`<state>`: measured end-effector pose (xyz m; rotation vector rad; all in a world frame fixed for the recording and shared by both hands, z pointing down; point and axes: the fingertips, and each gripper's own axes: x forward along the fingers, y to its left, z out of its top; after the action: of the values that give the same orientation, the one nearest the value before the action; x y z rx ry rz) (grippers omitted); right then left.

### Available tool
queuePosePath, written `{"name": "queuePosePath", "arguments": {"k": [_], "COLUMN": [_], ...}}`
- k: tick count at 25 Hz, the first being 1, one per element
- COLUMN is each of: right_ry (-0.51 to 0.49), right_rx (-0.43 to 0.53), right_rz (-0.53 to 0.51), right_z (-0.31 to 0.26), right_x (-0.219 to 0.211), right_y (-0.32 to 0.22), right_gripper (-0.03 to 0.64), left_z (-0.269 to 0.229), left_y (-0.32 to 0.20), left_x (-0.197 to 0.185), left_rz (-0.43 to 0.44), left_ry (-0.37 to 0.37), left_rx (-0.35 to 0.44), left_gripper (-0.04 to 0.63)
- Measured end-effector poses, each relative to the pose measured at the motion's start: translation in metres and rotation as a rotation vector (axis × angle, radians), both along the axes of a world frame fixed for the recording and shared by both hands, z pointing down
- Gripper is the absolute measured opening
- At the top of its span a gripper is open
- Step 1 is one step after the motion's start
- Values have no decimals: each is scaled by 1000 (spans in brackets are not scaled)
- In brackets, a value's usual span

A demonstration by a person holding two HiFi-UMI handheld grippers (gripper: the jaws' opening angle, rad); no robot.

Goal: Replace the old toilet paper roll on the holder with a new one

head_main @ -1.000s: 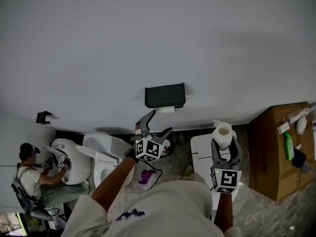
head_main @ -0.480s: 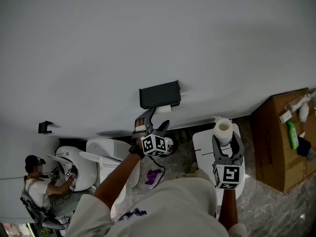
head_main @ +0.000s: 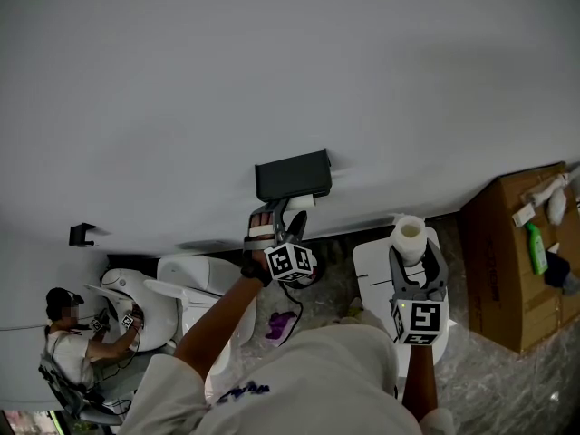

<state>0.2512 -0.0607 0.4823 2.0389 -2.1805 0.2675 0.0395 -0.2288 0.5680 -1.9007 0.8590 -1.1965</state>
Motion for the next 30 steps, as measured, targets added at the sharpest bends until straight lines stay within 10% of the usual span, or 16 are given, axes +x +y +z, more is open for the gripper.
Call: {"name": "queuePosePath", "arguments": {"k": [16,30], "right_ry": [-1,-2], "right_rx": [-7,-13], "right_rz": [-30,-15], "right_z": [3,5], "right_x": [-8,-4], "right_y": [-8,-4], "right_gripper": [282,282], "left_z": [-9,-10], "left_y": [-2,-2], "left_x": [-5,1], "left_rz": [39,48], "left_ry": [-242,-252], "left_rx": [242,247], "left_gripper": [178,175]}}
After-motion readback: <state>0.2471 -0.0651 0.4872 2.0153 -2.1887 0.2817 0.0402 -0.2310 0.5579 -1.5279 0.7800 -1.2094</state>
